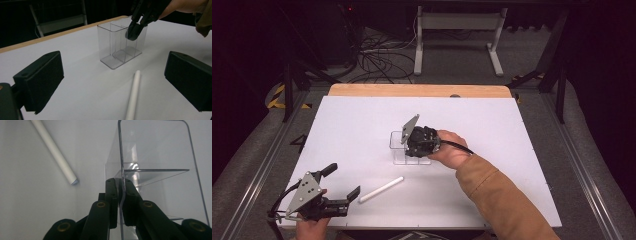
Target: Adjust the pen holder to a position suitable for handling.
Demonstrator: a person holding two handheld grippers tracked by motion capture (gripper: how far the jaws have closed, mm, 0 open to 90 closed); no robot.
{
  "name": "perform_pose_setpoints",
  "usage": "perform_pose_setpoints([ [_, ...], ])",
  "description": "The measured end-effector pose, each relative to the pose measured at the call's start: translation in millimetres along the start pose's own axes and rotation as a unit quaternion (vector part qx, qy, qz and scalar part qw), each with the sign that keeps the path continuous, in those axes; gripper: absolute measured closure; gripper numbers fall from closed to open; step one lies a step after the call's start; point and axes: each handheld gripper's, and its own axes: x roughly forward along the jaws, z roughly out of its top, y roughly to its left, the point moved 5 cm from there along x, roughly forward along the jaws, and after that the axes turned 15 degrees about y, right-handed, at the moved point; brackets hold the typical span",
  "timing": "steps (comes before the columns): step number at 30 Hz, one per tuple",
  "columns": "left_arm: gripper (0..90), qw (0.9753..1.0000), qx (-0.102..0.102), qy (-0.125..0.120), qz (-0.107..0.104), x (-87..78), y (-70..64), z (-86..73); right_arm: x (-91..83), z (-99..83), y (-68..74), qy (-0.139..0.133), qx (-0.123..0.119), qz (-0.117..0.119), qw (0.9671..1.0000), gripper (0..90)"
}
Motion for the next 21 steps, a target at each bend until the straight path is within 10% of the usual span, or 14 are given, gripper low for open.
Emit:
perform_pose_setpoints([
  [8, 3.0, 1.0, 0.0, 0.001, -0.001, 0.6, -0.2, 0.4, 0.3, -0.1, 0.7, -0.003, 0.004, -0.005, 1.0, 83.9],
  [21, 2.8, 1.0, 0.002, 0.004, -0.006, 4.4, -0.3, 2.3, -49.7, -11.4, -0.6, -0.117, 0.056, -0.02, 0.9913, 48.9],
])
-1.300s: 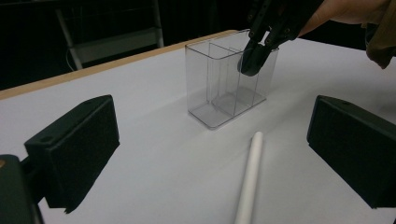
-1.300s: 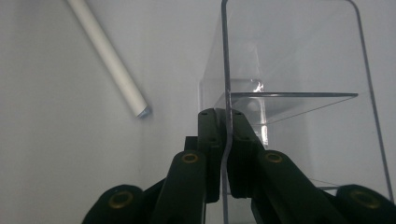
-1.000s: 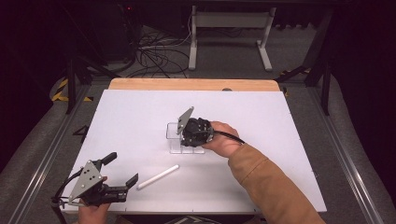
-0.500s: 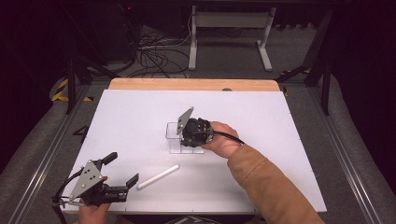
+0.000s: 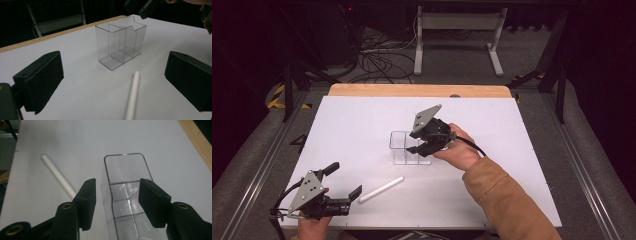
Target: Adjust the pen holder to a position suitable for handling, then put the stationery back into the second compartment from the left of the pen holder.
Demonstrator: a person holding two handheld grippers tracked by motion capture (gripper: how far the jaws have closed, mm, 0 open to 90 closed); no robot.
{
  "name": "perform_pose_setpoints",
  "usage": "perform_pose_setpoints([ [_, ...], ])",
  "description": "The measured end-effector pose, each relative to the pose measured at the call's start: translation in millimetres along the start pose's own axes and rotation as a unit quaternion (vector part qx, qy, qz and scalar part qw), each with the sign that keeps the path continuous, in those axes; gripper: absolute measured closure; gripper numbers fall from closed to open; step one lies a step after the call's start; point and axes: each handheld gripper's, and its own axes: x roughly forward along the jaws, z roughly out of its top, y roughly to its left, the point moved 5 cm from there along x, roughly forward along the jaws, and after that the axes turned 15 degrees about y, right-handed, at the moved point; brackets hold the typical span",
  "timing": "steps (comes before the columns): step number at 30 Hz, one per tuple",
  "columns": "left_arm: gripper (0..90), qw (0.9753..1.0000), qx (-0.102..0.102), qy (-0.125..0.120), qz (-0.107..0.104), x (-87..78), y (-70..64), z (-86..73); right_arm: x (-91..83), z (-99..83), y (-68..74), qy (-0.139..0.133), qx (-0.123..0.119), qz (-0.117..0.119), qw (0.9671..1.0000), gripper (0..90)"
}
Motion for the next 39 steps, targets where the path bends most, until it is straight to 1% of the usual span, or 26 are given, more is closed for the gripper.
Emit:
perform_pose_setpoints([
  [1, 2.8, 1.0, 0.0, 0.0, -0.001, 0.8, -0.1, 0.2, -3.4, -0.2, 0.0, -0.007, 0.006, 0.003, 1.0, 48.3],
  [3, 2.7, 1.0, -0.002, -0.001, -0.002, 1.6, -0.6, 0.7, -8.5, -0.7, -0.5, -0.018, 0.016, 0.001, 0.9997, 45.4],
  [7, 2.8, 1.0, 0.005, 0.0, -0.003, 2.8, -1.1, 1.7, -12.8, -1.5, -1.2, -0.029, 0.022, -0.002, 0.9993, 41.6],
  [10, 2.8, 1.0, 0.006, 0.001, -0.004, 3.5, -1.3, 1.6, -16.6, -2.2, 0.1, -0.04, 0.029, -0.007, 0.9988, 38.4],
  [14, 2.3, 1.0, 0.005, 0.002, -0.005, 3.6, -0.3, 2.3, -25.4, -4.2, 3.5, -0.067, 0.034, -0.015, 0.9971, 31.9],
  [16, 2.4, 1.0, 0.005, 0.004, -0.007, 4.1, -0.1, 2.7, -31.9, -6.8, 5.5, -0.084, 0.043, -0.02, 0.9953, 27.6],
  [18, 2.3, 0.9999, 0.005, 0.006, -0.008, 4.5, -0.2, 3.6, -39.0, -10.5, 7.4, -0.105, 0.05, -0.023, 0.993, 23.5],
  [20, 2.4, 0.9999, 0.007, 0.01, -0.008, 4.7, -0.4, 4.8, -46.8, -15.5, 10.1, -0.126, 0.059, -0.031, 0.9898, 18.5],
  [21, 2.4, 0.9999, 0.008, 0.01, -0.008, 5.0, -0.7, 5.6, -49.4, -17.4, 11.0, -0.132, 0.06, -0.033, 0.9888, 16.4],
  [24, 2.0, 0.9998, 0.008, 0.013, -0.01, 5.4, -2.4, 7.3, -58.0, -27.1, 15.7, -0.157, 0.077, -0.041, 0.9838, 9.5],
  [26, 1.6, 0.9998, 0.013, 0.013, -0.009, 5.2, -2.9, 9.6, -61.9, -35.3, 19.9, -0.168, 0.089, -0.048, 0.9806, 5.5],
  [27, 1.5, 0.9998, 0.013, 0.014, -0.011, 5.2, -3.5, 10.7, -64.0, -39.8, 22.4, -0.174, 0.096, -0.05, 0.9788, 4.2],
  [28, 1.1, 0.9997, 0.017, 0.015, -0.011, 5.0, -3.4, 11.9, -66.1, -44.8, 25.0, -0.183, 0.101, -0.054, 0.9764, 3.4],
  [29, 0.8, 0.9997, 0.011, 0.015, -0.017, 5.0, -4.8, 12.5, -67.8, -50.4, 27.7, -0.191, 0.105, -0.058, 0.9742, 2.8],
  [31, 0.3, 0.9995, 0.012, 0.017, -0.025, 5.0, -5.8, 14.6, -69.7, -64.9, 33.4, -0.203, 0.117, -0.068, 0.9698, 1.7],
  [32, 0.4, 0.9995, 0.015, 0.016, -0.023, 4.9, -5.7, 15.5, -70.1, -72.1, 35.5, -0.206, 0.123, -0.074, 0.9679, 1.4],
  [33, 0.4, 0.9995, 0.013, 0.016, -0.024, 5.0, -5.9, 16.1, -70.5, -79.3, 37.6, -0.21, 0.128, -0.079, 0.966, 1.4],
  [36, 0.4, 0.9993, 0.008, 0.019, -0.03, 5.1, -6.3, 18.2, -70.7, -99.3, 45.0, -0.217, 0.146, -0.083, 0.9617, 1.4],
  [37, 0.5, 0.9993, 0.007, 0.018, -0.033, 5.2, -6.4, 19.1, -70.6, -106.2, 47.9, -0.221, 0.151, -0.087, 0.9596, 1.5],
  [38, 0.7, 0.9992, 0.01, 0.019, -0.034, 5.1, -5.7, 20.0, -70.4, -113.1, 51.0, -0.225, 0.155, -0.091, 0.9577, 1.8],
  [39, 0.9, 0.9991, 0.01, 0.021, -0.035, 5.1, -5.5, 20.6, -69.9, -119.3, 54.5, -0.225, 0.16, -0.092, 0.9567, 1.8],
])
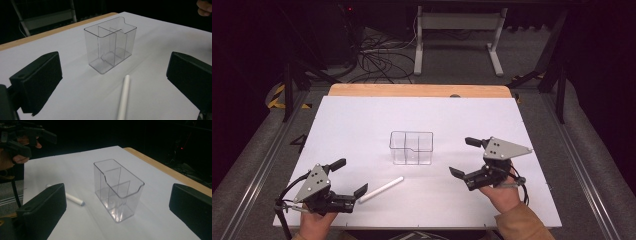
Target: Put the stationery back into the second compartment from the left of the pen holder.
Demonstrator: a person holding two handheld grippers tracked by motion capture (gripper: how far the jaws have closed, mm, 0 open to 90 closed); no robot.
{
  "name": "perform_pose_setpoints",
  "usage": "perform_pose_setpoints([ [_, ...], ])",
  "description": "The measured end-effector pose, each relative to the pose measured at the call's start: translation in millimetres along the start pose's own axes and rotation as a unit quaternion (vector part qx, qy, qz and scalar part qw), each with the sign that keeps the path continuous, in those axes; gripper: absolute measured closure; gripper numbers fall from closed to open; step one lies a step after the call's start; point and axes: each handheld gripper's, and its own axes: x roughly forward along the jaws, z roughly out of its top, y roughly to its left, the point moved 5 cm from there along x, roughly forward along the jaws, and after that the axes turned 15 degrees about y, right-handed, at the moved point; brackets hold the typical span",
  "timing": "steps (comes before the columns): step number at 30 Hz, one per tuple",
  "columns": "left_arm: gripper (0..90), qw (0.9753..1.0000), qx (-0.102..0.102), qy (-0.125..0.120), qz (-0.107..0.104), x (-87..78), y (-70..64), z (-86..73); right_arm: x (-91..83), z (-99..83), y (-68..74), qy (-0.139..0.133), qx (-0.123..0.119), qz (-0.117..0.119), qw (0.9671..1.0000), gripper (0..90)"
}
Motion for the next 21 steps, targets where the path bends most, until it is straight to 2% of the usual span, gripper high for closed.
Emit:
perform_pose_setpoints([
  [3, 1.3, 1.0, 0.002, 0.003, -0.005, 0.6, -0.8, 1.5, -7.9, -16.1, 4.7, -0.016, 0.003, -0.005, 0.9999, 2.3],
  [8, 1.3, 0.9998, 0.016, 0.015, -0.004, 2.7, -4.1, 4.7, -19.5, -37.3, 6.4, -0.025, 0.033, -0.009, 0.9991, 3.5],
  [11, 1.2, 0.9995, 0.02, 0.019, -0.013, 3.8, -6.3, 7.9, -22.4, -50.6, 2.7, -0.017, 0.046, -0.017, 0.9987, 3.7],
  [14, 0.4, 0.9993, 0.02, 0.017, -0.026, 5.0, -7.4, 12.0, -26.1, -57.9, -3.4, -0.001, 0.043, -0.029, 0.9987, 3.7],
  [16, 0.4, 0.9992, 0.018, 0.018, -0.03, 6.9, -8.1, 14.7, -28.9, -60.2, -5.2, -0.012, 0.047, -0.023, 0.9986, 4.3],
  [21, 0.5, 0.999, 0.021, 0.026, -0.031, 10.9, -10.4, 21.0, -23.6, -72.3, -7.6, -0.003, 0.054, -0.02, 0.9983, 4.0],
])
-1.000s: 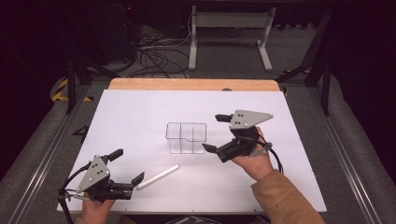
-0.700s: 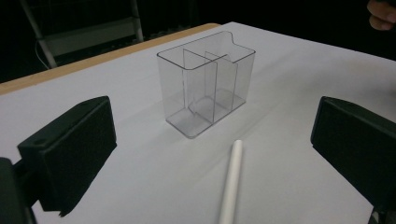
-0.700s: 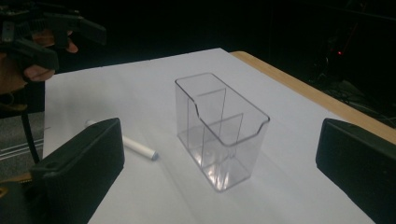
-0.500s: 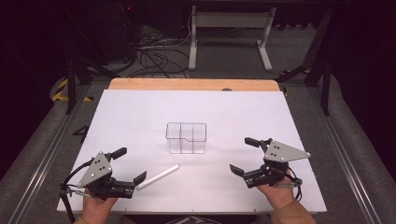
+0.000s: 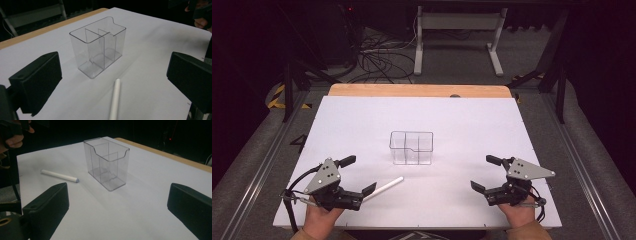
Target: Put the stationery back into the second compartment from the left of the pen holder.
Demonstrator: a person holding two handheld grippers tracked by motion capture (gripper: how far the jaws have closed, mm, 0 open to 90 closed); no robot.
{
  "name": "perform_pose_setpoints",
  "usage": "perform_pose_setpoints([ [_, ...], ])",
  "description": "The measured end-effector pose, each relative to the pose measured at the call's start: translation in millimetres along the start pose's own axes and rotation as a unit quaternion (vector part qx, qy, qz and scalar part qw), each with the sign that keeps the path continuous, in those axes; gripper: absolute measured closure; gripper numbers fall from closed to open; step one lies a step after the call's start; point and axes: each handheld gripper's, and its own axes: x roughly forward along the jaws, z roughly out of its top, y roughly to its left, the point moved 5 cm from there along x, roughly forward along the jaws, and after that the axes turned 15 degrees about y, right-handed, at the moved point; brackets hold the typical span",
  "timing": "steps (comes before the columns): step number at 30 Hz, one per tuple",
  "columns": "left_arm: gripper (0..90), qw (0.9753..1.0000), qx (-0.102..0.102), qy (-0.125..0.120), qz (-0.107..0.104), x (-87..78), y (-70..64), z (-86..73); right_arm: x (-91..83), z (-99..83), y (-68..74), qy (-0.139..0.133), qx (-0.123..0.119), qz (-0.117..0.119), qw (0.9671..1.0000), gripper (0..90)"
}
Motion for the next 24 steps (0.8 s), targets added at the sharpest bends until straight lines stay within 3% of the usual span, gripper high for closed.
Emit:
perform_pose_setpoints([
  [7, 0.8, 0.9998, 0.011, 0.015, -0.009, 3.0, -2.8, 6.4, 6.4, -12.0, -4.2, 0.008, 0.014, 0.003, 0.9999, 4.1],
  [9, 0.8, 0.9997, 0.008, 0.019, -0.011, 3.2, -2.1, 7.9, 5.8, -11.8, -4.8, 0.003, 0.016, 0.002, 0.9999, 4.2],
  [12, 1.4, 0.9988, -0.009, 0.045, -0.018, 4.6, -0.8, 8.7, 6.3, -11.4, -4.5, 0.001, 0.017, 0.005, 0.9998, 4.3],
  [15, 1.4, 0.9981, -0.008, 0.058, -0.022, 6.6, 1.0, 9.9, 8.0, -12.0, -3.8, 0.005, 0.015, 0.006, 0.9999, 4.5],
  [18, 1.4, 0.9964, -0.002, 0.078, -0.034, 9.8, -0.2, 10.8, 8.4, -12.3, -3.6, 0.005, 0.013, 0.008, 0.9999, 4.5],
  [21, 2.9, 0.9942, 0.011, 0.102, -0.03, 14.1, -1.0, 13.4, 8.5, -12.4, -3.3, 0.005, 0.013, 0.009, 0.9999, 4.5],
  [24, 3.5, 0.9907, 0.013, 0.131, -0.034, 21.1, -4.7, 16.4, 7.7, -12.0, -3.2, 0.001, 0.014, 0.011, 0.9998, 4.6],
])
